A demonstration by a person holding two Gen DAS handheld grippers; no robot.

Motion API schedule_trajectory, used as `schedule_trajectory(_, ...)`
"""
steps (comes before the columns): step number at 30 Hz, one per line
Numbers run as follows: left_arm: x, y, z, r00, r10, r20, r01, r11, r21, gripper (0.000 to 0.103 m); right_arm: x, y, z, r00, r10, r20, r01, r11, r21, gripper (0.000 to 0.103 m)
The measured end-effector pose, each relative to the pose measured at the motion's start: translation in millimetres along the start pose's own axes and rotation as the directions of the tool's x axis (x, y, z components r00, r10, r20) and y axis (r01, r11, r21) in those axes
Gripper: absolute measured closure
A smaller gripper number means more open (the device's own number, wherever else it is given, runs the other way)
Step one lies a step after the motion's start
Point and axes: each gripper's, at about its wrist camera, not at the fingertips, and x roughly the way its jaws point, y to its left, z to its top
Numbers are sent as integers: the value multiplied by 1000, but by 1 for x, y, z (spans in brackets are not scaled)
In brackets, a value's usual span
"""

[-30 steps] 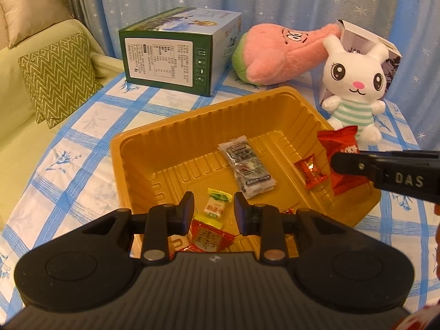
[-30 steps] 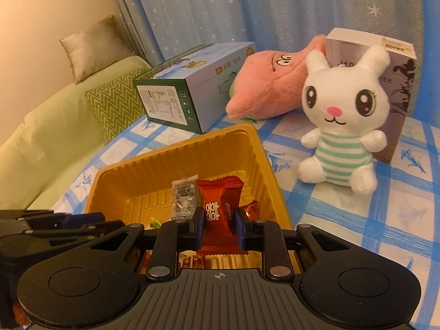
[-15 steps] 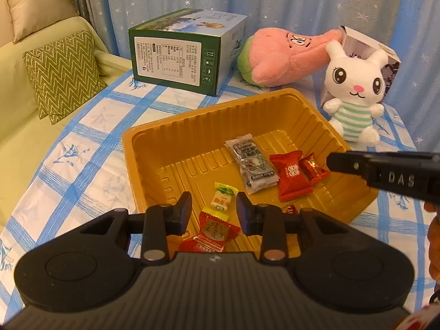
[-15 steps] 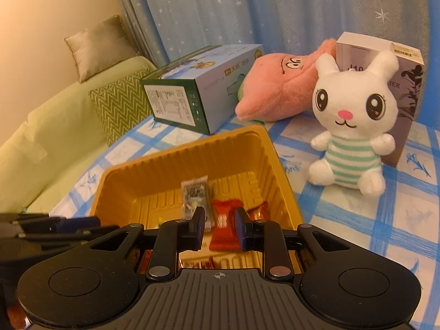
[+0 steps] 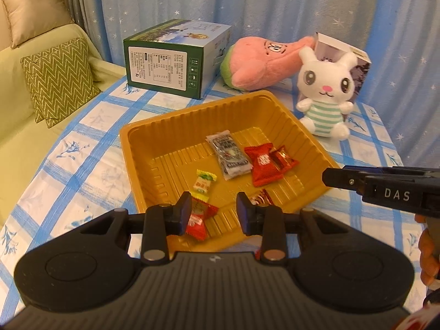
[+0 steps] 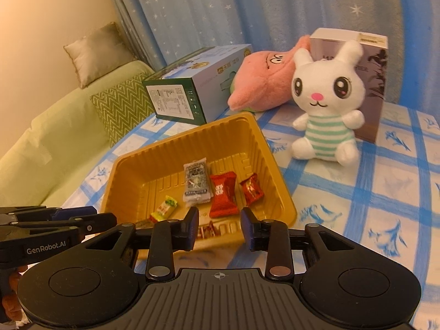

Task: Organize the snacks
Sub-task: 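Open the right tool to drop the red packet while the left releases the twisted candy, then withdraw both open tools from the tray toward the remaining snacks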

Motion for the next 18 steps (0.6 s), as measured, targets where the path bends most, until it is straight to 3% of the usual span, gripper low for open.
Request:
schedule_trajectory(11,-39,-19,-35,1000,-3,-1,3,999,35,71,-47,0,-36,1000,-15,0,15,1000,20,56)
schedule_trajectory(18,-57,-32,-58,1000,-12,-14,13,999,44,71,-75,-2,-65,999,-39,-9,39,999,24,55)
